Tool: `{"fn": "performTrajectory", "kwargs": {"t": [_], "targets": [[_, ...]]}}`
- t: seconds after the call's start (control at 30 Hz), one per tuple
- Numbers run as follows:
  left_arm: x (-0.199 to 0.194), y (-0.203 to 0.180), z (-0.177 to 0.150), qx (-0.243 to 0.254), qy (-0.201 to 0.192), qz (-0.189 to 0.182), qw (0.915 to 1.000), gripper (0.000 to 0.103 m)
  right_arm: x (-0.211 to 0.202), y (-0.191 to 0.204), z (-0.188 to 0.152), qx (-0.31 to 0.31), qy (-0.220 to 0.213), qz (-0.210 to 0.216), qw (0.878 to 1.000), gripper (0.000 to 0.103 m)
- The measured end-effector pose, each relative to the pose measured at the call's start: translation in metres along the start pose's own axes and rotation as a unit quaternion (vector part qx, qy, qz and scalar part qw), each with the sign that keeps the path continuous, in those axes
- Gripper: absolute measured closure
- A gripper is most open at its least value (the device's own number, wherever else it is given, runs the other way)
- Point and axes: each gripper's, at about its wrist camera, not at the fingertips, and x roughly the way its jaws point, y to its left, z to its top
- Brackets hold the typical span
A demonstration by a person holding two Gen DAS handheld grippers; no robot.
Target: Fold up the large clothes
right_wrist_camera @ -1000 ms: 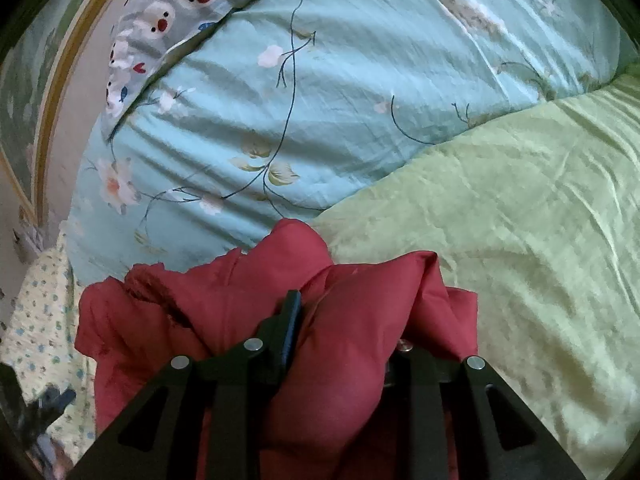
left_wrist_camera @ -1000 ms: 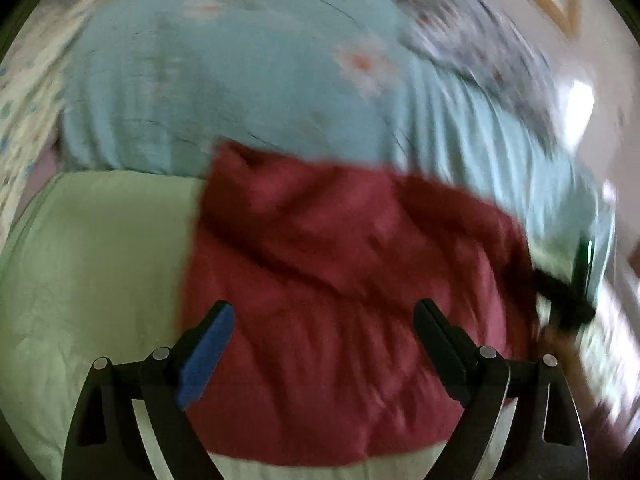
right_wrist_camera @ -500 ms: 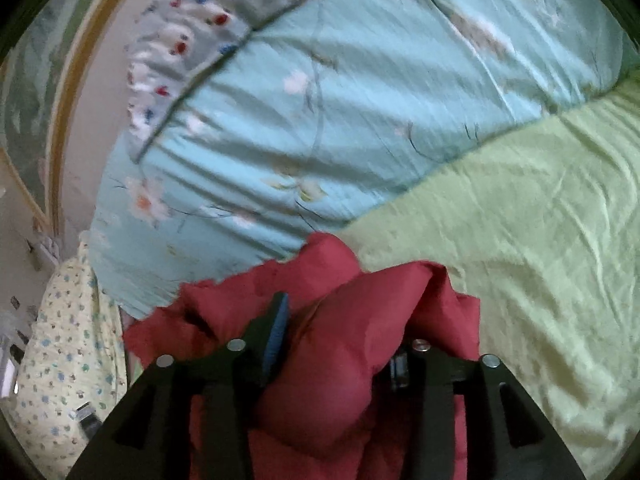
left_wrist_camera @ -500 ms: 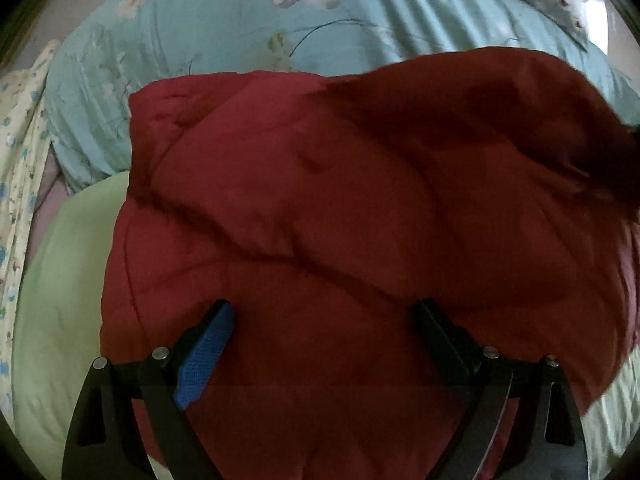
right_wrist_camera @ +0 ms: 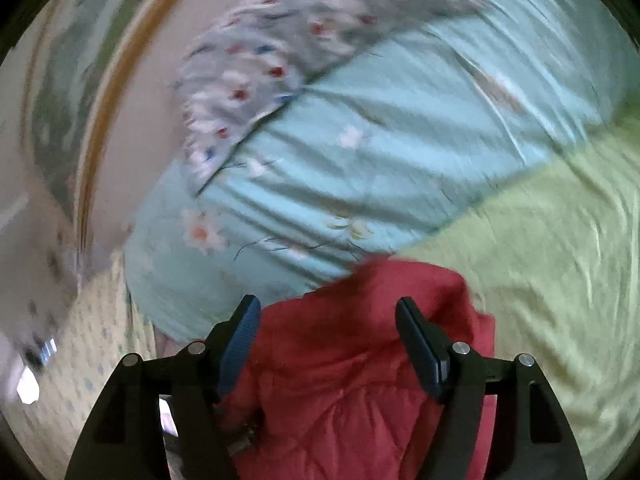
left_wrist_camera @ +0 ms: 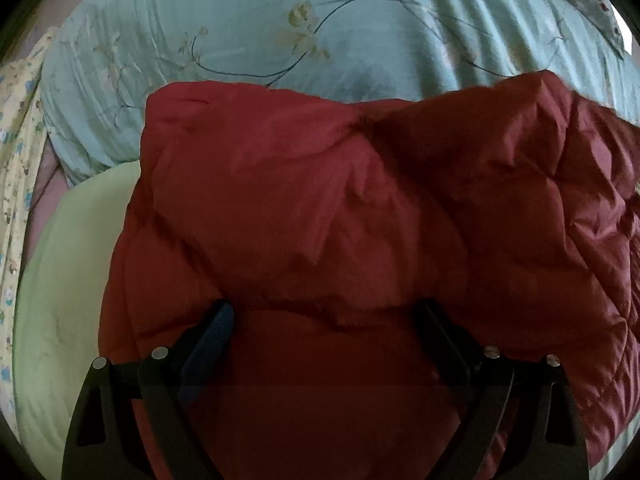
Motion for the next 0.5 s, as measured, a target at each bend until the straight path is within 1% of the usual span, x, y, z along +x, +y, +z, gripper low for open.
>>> {"fn": "performTrajectory", "kwargs": {"t": [0.03,0.07,0.1,0.13,0.17,0.23,0.27,0.33,0.37,0.47,0.5], "targets": [[0.003,0.001,0.003,-0.001,0.001,0.002,1.0,0.009,0.006,0.01,-0.001,-0.03,0.018,-0.003,0.999,0.031],[0.005,0.001,0.005,-0.002,0.003,0.004,1.0,0.009,0.017,0.023,-0.006,-0.07,0.057,-0.005,0.996,0.031],[0.006,0.0,0.006,-0.003,0.005,0.007,1.0,0.009,0.03,0.032,-0.014,-0.099,0.097,-0.005,0.99,0.031],[0.009,0.001,0.009,-0.003,0.007,0.009,0.9999,0.009,0.045,0.042,-0.026,-0.131,0.138,-0.012,0.982,0.032],[0.01,0.002,0.012,-0.003,0.008,0.011,0.9999,0.009,0.056,0.047,-0.037,-0.153,0.155,-0.023,0.976,0.032],[0.011,0.003,0.013,-0.003,0.01,0.014,0.9998,0.009,0.081,0.052,-0.061,-0.203,0.179,-0.074,0.96,0.032],[0.009,0.001,0.012,-0.003,0.011,0.014,0.9998,0.009,0.097,0.049,-0.073,-0.229,0.192,-0.114,0.948,0.032],[0.004,0.003,0.011,-0.004,0.01,0.012,0.9999,0.009,0.117,0.037,-0.09,-0.252,0.204,-0.159,0.932,0.032],[-0.001,0.005,0.01,-0.003,0.005,0.006,1.0,0.011,0.123,0.029,-0.095,-0.252,0.201,-0.158,0.933,0.03],[-0.013,0.017,0.008,-0.005,-0.003,-0.015,0.9999,0.018,0.129,0.012,-0.094,-0.221,0.188,-0.14,0.947,0.029],[-0.018,0.023,0.006,-0.007,-0.007,-0.024,0.9997,0.018,0.13,0.008,-0.092,-0.212,0.184,-0.134,0.951,0.029]]}}
